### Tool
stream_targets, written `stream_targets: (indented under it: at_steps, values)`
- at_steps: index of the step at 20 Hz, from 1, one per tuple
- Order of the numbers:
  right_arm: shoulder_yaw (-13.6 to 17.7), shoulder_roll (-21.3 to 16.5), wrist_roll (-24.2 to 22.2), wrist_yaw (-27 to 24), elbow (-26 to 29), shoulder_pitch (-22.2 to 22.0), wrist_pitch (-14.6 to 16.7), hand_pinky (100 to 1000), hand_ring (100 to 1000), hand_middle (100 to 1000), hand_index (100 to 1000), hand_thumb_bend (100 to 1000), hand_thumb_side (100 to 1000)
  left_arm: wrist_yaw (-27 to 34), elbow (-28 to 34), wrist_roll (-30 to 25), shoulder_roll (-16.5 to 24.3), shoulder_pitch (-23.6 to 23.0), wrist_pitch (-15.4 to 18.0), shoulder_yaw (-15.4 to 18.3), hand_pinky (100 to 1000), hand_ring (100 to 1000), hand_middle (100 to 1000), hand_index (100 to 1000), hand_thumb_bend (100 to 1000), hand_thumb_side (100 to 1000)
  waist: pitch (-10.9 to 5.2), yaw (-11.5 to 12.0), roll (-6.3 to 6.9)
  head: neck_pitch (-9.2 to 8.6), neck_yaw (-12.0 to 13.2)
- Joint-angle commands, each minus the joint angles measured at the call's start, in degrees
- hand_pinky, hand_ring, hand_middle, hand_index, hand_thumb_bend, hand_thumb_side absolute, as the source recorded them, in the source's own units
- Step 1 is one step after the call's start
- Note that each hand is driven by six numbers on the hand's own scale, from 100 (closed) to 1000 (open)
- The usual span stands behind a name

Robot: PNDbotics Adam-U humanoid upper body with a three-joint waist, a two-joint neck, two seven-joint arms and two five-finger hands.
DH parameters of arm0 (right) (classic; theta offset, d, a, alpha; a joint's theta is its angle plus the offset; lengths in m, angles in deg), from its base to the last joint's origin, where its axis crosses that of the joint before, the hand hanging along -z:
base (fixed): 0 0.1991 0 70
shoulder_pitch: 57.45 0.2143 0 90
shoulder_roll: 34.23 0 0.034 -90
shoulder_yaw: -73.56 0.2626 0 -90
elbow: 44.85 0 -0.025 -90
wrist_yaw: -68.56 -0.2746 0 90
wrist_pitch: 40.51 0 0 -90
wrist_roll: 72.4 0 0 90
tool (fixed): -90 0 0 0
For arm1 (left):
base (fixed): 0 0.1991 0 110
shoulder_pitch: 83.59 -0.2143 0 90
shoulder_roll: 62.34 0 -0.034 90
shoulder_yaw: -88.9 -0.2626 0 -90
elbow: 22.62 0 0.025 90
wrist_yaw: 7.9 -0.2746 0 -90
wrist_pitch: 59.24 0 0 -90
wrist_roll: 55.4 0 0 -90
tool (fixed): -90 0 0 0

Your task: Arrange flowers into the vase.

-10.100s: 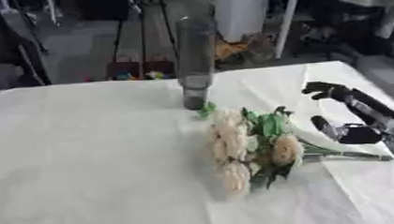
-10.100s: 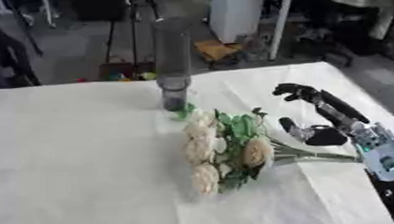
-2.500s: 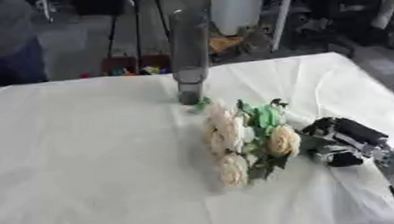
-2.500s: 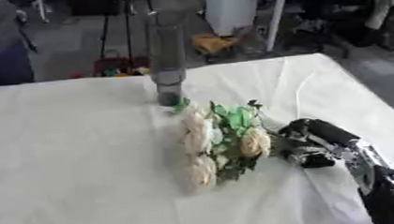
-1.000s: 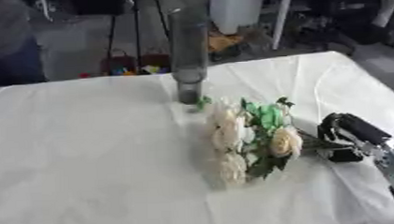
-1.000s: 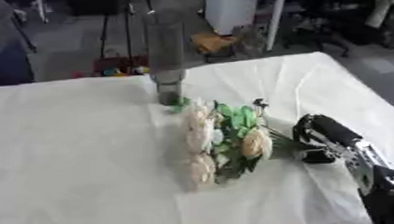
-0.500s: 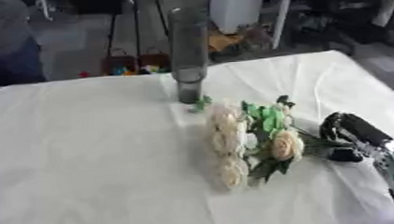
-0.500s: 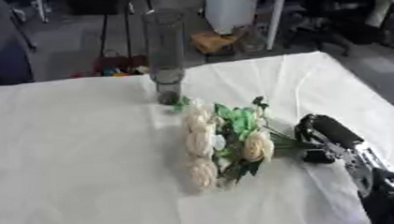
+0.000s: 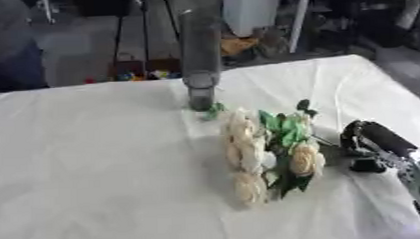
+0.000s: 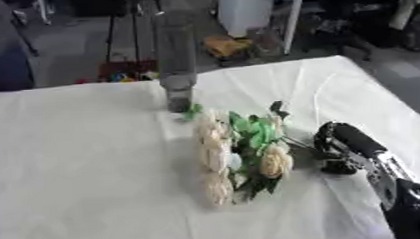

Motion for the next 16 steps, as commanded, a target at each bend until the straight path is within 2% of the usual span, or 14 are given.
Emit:
stream_targets:
  at_steps: [1,7,16]
  values:
    - [0.6,-1.1,0.4,-1.2,-0.5,0.5,-1.6,275,562,255,407,100,132,0.1,0.7,-0.2,0.8,0.5,0.1,0.2,600,588,683,674,691,628,-0.46,0.1,0.14,0.33,-0.1]
    - [1.3,-0.9,2.3,-4.0,-0.3,0.5,-4.5,155,497,188,397,100,173,0.2,0.8,-0.3,0.8,0.6,0.0,0.2,600,588,683,675,691,628,-0.53,0.1,0.22,0.28,-0.1]
    - [2.4,-0.5,5.5,-8.5,-0.2,0.5,-8.3,160,502,186,392,100,278,0.2,0.8,-0.3,0.7,0.6,0.0,0.3,600,588,683,675,690,629,-0.57,0.1,0.35,0.21,-0.2]
